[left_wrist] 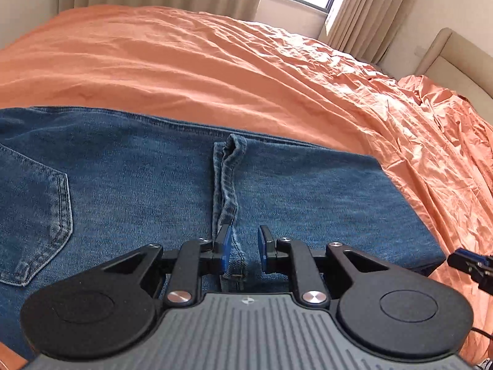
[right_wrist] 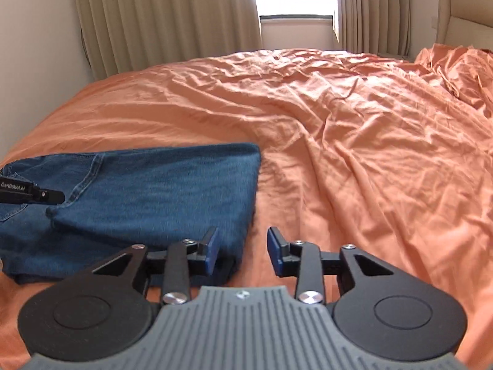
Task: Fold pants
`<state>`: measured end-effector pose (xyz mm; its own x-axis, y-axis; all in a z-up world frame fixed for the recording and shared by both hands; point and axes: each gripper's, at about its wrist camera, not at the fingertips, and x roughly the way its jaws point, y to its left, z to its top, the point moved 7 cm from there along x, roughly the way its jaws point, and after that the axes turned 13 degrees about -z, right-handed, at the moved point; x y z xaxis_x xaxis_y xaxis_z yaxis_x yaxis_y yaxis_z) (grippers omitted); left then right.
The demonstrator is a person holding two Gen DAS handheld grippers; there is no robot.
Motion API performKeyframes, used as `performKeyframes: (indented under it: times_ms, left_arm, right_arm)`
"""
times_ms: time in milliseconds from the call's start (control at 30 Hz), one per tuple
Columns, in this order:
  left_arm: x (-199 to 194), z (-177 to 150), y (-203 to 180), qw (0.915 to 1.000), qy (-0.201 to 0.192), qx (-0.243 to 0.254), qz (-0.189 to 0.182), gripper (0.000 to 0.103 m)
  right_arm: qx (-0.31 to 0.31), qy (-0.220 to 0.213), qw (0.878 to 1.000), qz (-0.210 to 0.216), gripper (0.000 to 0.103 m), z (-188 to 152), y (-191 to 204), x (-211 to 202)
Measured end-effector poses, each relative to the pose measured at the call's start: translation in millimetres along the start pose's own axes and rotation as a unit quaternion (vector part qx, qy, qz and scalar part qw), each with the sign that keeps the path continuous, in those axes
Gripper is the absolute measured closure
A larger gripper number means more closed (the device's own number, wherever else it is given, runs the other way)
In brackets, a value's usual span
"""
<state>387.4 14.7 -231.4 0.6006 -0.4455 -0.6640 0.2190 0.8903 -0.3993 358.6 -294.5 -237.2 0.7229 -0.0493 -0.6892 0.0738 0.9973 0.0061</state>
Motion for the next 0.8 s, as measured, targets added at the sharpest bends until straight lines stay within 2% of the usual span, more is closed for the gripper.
performKeyframes:
  times_ms: [100, 233, 333, 500, 567, 633, 733, 800]
  left_arm:
    - [13, -5, 7, 0.9995, 0.02, -0.013, 0.019, 0.084]
    - [17, -7, 15, 0.9985, 0.03, -0.033, 0.031, 0.086]
    - [21, -8, 17, 0.9979, 0.037, -0.038, 0.036, 0.087]
    - [30, -12, 18, 0.9967, 0.057, -0.03, 0.051, 0.086]
    - [33, -14, 17, 0.9968, 0.058, -0.018, 0.052, 0.086]
    - [31, -15, 18, 0.9969, 0.055, -0.02, 0.052, 0.086]
    - [30, -13, 16, 0.9969, 0.056, -0.019, 0.053, 0.085]
    - [30, -12, 16, 0.9968, 0.057, -0.014, 0.054, 0.084]
  right_arm:
    - [0.007, 0.023, 1.0, 0.001, 0.072, -16, 3, 13]
    - [0.025, 0.023, 0.999, 0.002, 0.079, -13, 6, 31]
    - [0.053, 0.018, 0.998, 0.012, 0.103, -6, 1, 36]
    - [0.109, 0.054, 0.992, 0.027, 0.103, -24, -17, 47]
    - [0.114, 0.062, 0.991, 0.029, 0.103, -27, -18, 50]
    - [0.099, 0.059, 0.993, 0.022, 0.103, -28, -15, 49]
    - [0.112, 0.064, 0.991, 0.02, 0.103, -30, -19, 41]
    - [0.113, 0.054, 0.992, -0.012, 0.103, -31, -26, 33]
